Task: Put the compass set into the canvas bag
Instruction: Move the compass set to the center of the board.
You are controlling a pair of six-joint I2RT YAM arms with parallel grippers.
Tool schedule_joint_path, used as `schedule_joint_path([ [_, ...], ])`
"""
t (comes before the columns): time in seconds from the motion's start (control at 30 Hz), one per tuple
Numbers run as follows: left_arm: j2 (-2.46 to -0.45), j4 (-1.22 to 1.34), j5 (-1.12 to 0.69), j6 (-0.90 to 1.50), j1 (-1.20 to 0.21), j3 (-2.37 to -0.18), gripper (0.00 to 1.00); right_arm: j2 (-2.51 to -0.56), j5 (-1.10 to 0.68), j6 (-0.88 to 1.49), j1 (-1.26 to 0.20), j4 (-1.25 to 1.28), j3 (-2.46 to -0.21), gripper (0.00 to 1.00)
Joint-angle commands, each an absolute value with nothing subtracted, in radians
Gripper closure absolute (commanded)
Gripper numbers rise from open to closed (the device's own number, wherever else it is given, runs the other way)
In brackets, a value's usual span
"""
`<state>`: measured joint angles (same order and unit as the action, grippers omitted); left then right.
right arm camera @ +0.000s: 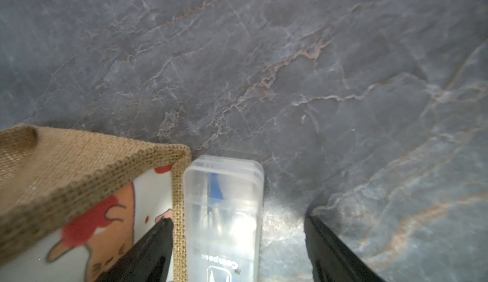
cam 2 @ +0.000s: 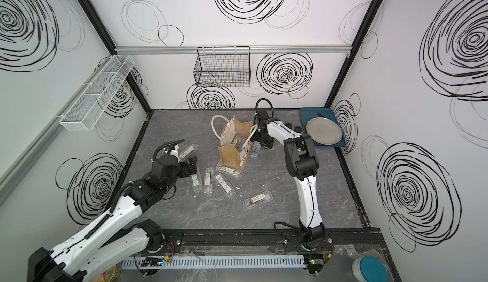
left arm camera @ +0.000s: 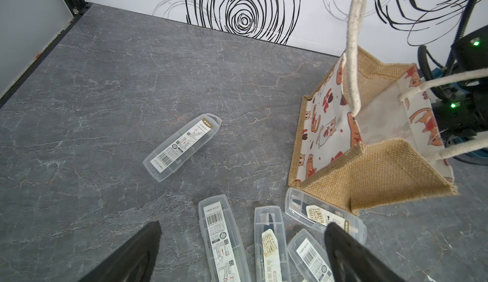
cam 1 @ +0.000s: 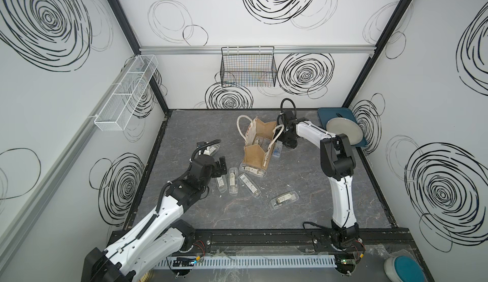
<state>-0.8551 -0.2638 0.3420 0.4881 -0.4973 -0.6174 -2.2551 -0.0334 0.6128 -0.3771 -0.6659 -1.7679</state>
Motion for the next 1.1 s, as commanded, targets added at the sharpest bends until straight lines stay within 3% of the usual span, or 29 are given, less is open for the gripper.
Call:
schedule_joint_path([
  [0.0,-0.839,-0.259,0.360,0.484,-0.492,-0.626,0.01,-2.338,-0.004,0.605,-0.400,-0.780,-1.764,0.21],
  [0.43,-0.821,-0.259,0.360,0.486,-0.488,-0.616,0.01,-2.282,0.065,0.523,-0.399,-0.802,-1.663,0.32],
  [0.77,-0.813,-0.261,0.357,0.491,-0.488,-0.615,0.01,-2.272,0.019,0.494,-0.407,-0.793,-1.623,0.30],
  [1.07,-0.802,-0.269,0.363,0.492,-0.486,-0.609,0.01,-2.293,0.034,0.419,-0.414,-0.810,-1.652,0.37],
])
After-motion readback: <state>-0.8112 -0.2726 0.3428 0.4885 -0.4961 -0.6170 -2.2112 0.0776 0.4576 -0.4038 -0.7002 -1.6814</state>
